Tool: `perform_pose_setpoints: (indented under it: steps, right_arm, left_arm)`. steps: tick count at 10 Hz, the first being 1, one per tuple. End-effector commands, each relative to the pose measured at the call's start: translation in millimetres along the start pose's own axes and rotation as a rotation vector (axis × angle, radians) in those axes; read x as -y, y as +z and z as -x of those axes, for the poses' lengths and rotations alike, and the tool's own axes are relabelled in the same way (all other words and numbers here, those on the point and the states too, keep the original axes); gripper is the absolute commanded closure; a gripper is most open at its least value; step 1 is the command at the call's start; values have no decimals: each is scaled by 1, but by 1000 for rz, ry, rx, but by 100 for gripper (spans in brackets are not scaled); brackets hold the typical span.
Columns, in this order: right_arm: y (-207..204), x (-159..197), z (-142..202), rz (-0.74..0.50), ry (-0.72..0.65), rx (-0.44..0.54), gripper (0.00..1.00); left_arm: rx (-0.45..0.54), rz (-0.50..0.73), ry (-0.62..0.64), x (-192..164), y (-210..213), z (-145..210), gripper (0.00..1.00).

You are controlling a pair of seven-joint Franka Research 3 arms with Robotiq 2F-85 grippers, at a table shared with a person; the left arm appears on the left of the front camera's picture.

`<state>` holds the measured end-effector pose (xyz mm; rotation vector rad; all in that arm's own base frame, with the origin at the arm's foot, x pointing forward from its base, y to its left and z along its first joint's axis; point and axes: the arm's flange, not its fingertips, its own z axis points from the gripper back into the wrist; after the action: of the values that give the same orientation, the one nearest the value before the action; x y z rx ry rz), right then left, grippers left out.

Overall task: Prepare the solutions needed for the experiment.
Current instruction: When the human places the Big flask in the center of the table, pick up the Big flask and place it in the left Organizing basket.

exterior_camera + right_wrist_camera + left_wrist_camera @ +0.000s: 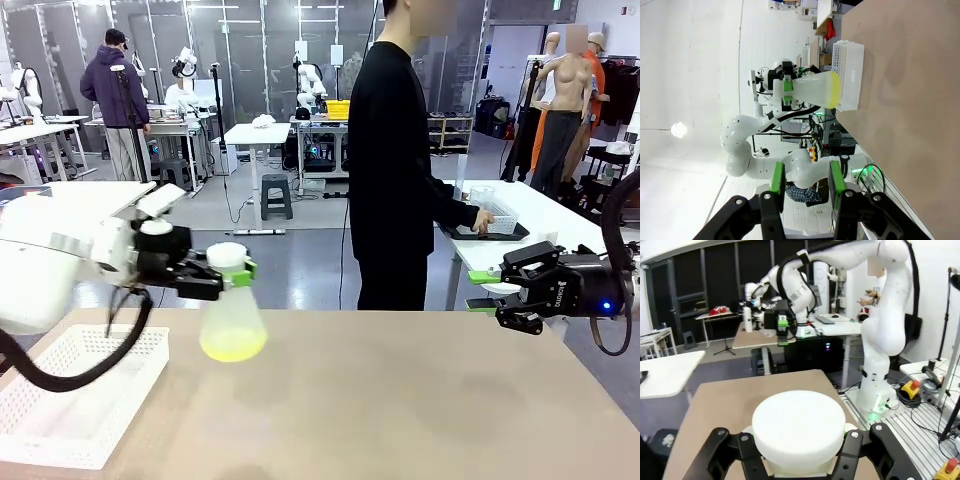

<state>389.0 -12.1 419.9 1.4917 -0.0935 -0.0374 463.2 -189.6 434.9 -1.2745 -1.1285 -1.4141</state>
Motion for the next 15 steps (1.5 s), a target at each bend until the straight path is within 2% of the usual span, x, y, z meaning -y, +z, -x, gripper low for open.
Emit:
perform_pose_setpoints:
  steps: [1, 5, 8, 12, 15]
  right_arm:
    - [0, 0, 0, -5, 16, -2, 54]
    - [0, 0, 0, -5, 16, -2, 54]
    - [0, 0, 0, -5, 16, -2, 54]
    - [0, 0, 0, -5, 16, -2, 54]
    - [0, 0, 0, -5, 16, -2, 54]
  left_arm:
    - [25, -58, -26, 10, 51, -13, 100]
    - [44, -344, -67, 38, 186, -16, 100]
    - [71, -431, -18, 64, 248, 9, 100]
    - [73, -477, 27, 73, 283, 44, 100]
    - [50, -440, 27, 69, 294, 79, 100]
